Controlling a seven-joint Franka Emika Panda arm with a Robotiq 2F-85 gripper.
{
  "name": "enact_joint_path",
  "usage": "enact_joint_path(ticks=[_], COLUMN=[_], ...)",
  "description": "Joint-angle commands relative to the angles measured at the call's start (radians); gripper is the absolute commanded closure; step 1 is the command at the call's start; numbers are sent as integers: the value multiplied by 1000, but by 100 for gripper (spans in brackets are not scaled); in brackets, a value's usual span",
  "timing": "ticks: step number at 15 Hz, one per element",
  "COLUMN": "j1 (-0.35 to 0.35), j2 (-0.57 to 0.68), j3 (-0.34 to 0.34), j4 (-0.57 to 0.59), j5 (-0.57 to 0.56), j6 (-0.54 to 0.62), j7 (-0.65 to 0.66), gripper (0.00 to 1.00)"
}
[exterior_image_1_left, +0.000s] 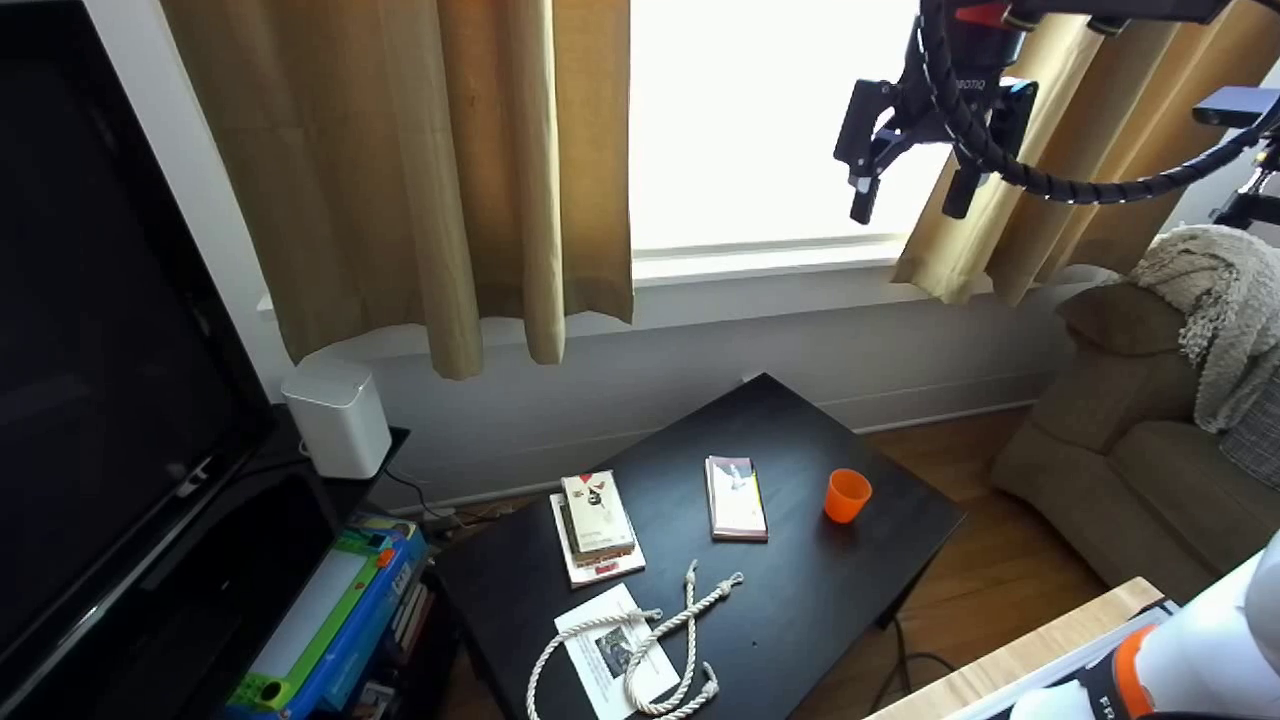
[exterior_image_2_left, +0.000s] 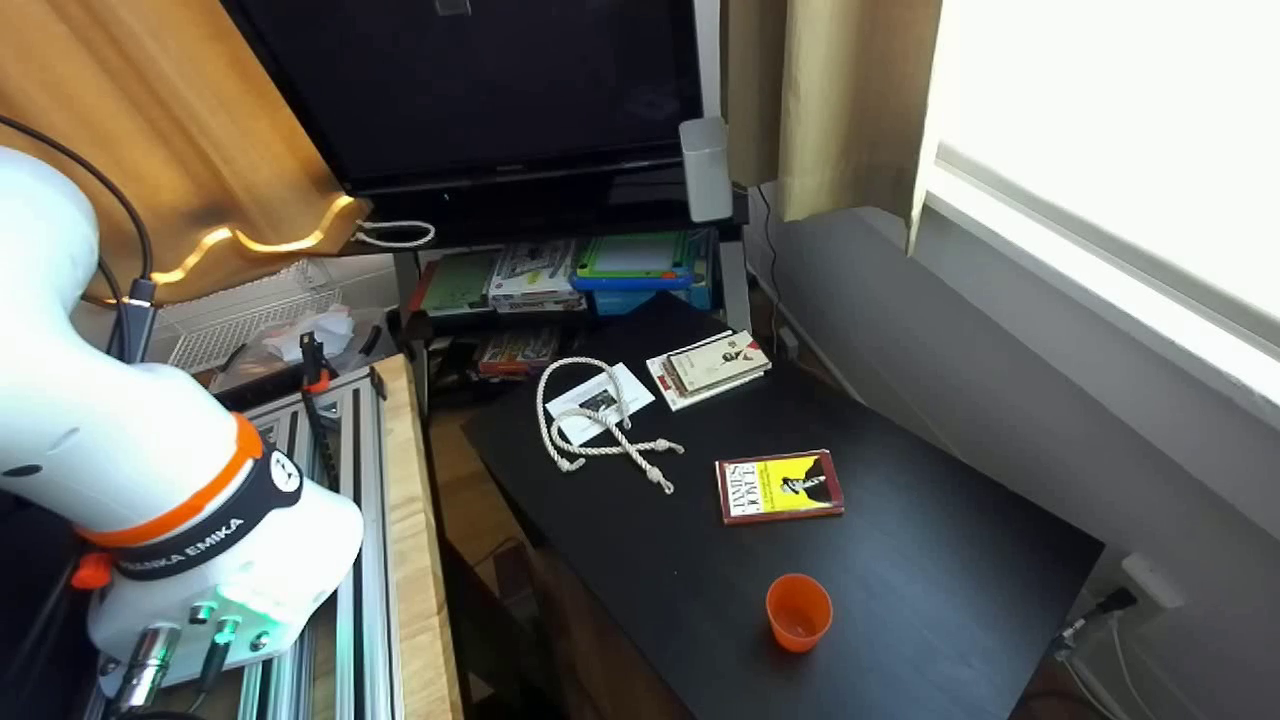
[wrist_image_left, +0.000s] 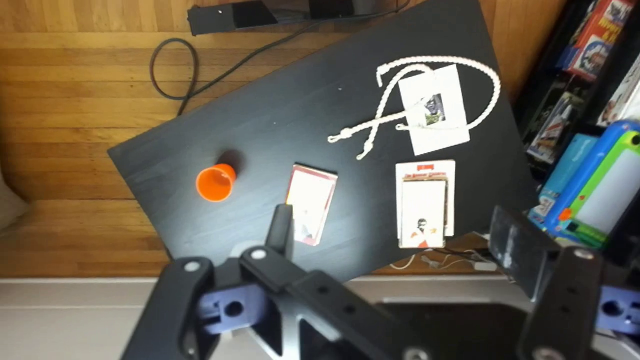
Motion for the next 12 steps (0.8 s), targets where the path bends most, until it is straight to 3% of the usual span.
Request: enact_joint_path(ticks=[1,7,10,12], j1=[-85,-208,-236,-229], j2=[0,81,141,204], j3=[-40,-135,-167,-211], j4=[-120,-295,-350,-371], j5=[-30,-114,-178,-151], j6=[84,382,565,671], j7=[71,29,-24,-93], gripper=[0,0,0,0])
